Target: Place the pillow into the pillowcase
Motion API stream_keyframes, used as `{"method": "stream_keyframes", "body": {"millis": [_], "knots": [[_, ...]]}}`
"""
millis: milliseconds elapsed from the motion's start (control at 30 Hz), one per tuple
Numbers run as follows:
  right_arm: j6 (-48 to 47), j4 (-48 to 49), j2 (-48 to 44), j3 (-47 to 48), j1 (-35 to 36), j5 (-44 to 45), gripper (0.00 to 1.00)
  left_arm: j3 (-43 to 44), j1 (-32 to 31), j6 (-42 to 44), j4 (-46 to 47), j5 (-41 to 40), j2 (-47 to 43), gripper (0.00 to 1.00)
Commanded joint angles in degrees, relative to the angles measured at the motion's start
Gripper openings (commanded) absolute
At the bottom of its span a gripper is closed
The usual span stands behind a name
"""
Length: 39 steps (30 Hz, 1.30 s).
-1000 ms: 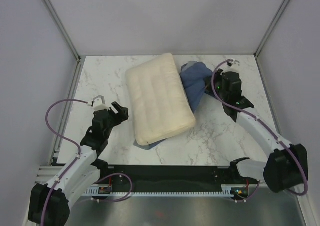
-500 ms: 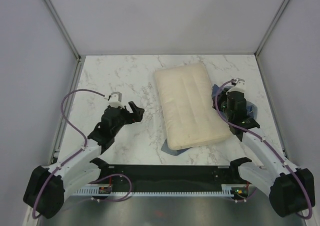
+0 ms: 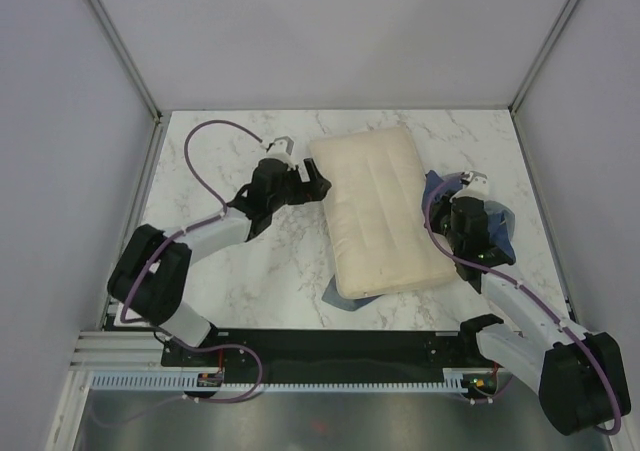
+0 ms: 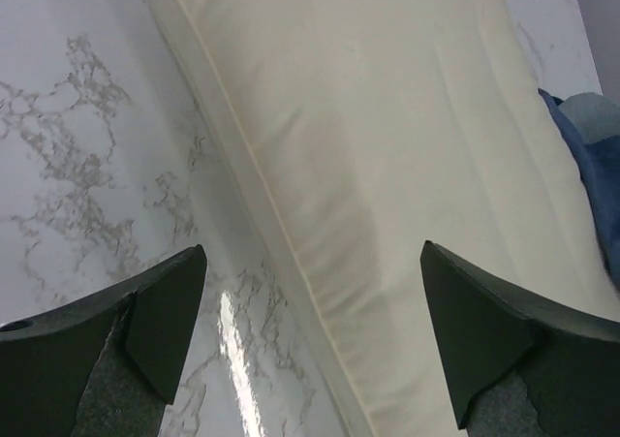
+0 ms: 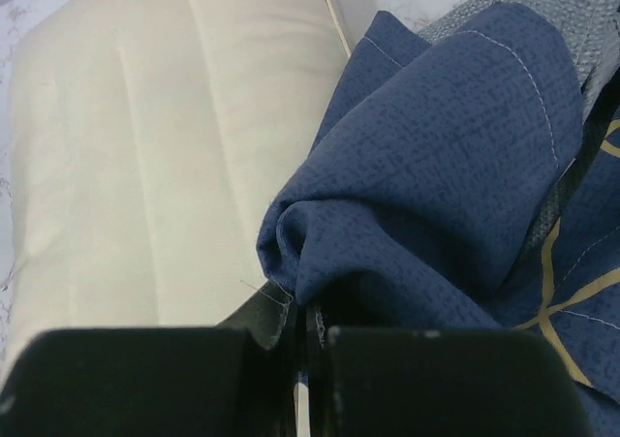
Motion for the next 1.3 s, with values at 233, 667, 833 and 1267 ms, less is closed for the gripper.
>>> {"method": "stream_keyframes", "body": {"millis": [233,667,833,1267], "knots": [[-0.36,2.57,-1.69,-0.58,0.18,1.94,0.0,19.78,0.29,-6.35,-10.44,4.03,18.65,1.0],[0.07,2.4,-2.13,-1.28,0.09,3.87,0.0,30.72,8.54,-15.75,-19.0,12.41,24.31,0.02],[0.78,2.22,-2.66,-1.46,0.09,4.92,0.0,10.86,21.61,-21.82,-14.95,2.3,0.73,0.02],[3.05,-0.93,-2.75,-1.28,0.09,11.06,0.0,-25.11,23.67,-28.95,-19.33,-35.06,-48.2,0.02]]}}
